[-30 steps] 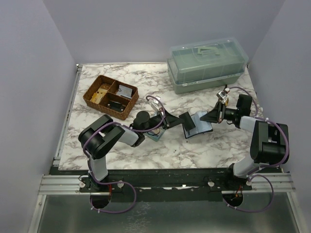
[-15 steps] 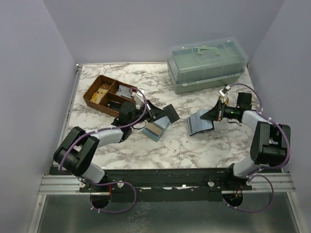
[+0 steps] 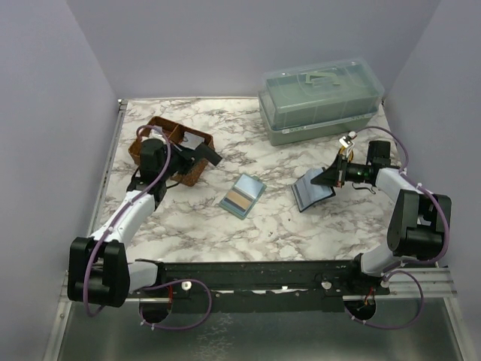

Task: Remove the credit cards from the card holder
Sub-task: Place the credit card in the storage box.

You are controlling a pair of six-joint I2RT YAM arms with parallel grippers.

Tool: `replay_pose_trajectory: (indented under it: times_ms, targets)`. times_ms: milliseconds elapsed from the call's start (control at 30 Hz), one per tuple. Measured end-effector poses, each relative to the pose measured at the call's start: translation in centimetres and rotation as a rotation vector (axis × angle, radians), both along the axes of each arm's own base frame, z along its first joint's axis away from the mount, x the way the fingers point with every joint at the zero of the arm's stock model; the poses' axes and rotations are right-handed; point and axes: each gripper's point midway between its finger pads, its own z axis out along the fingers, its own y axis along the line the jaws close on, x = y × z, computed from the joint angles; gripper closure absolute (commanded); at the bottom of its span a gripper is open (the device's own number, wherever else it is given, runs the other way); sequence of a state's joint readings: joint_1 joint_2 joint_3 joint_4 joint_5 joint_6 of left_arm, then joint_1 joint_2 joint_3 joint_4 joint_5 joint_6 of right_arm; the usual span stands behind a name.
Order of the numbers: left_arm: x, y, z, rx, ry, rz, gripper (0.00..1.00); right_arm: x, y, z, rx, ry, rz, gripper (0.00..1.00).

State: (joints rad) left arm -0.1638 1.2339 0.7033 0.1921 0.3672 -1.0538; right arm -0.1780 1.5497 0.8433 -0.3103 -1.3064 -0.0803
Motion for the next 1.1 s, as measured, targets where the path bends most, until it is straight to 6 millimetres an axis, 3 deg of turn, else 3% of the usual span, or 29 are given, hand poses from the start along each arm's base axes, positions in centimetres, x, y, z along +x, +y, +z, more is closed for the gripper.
replay_pose_trajectory:
  times_ms: [600,900,1100]
  targets:
    - [3.4,11.9,-4.5,0.077,0.176,0.447,1.0,0.0,-0.1,0.0,-0.021,-0.015,0.005,1.0]
    - [4.8,12.8,-8.8,0.069,0.266,0.474,1.0,0.0,-0.1,0.0,-0.021,-0.013,0.005,1.0]
    - [6.0,12.7,-9.2,0.055,0.27,0.473,0.81,0.0,-0.1,-0.1,-0.022,-0.014,0.005,1.0]
